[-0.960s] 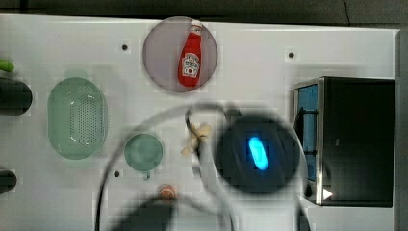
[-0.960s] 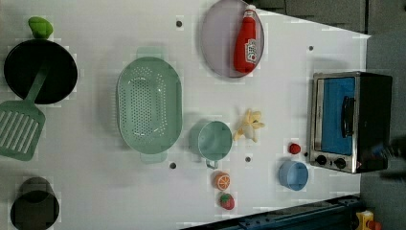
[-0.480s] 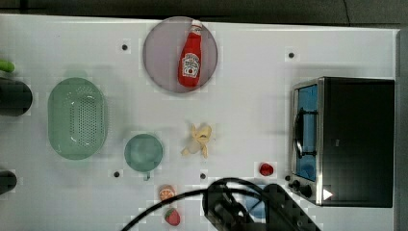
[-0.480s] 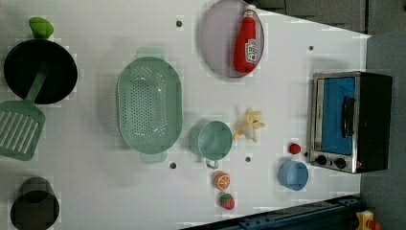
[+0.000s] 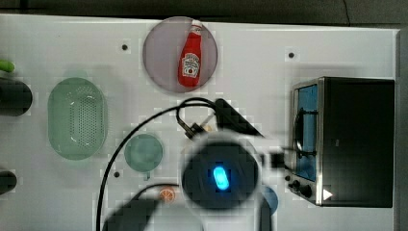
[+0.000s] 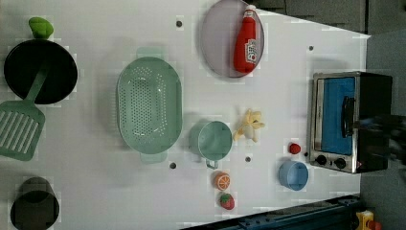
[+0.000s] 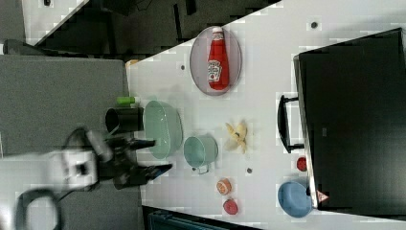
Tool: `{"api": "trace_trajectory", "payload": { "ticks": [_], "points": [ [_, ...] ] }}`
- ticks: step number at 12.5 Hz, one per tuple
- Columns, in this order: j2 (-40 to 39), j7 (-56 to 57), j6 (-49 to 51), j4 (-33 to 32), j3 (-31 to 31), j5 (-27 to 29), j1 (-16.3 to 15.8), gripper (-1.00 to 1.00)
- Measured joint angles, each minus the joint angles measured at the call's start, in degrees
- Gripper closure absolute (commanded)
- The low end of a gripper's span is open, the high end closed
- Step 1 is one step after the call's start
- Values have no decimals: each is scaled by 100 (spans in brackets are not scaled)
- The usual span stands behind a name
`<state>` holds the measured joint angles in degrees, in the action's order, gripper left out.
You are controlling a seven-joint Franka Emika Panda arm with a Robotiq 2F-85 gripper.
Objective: Pick banana from table and place on oven.
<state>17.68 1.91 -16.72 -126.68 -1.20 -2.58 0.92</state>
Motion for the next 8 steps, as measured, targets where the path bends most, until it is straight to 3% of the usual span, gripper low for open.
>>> {"api": "trace_trajectory", "payload": {
  "ticks": [4, 8],
  "points": [
    [-1204, -4, -1034, -828, -55, 126, -59, -100],
    [-1993, -5, -2304, -996, -77, 107, 9, -100]
  ]
}}
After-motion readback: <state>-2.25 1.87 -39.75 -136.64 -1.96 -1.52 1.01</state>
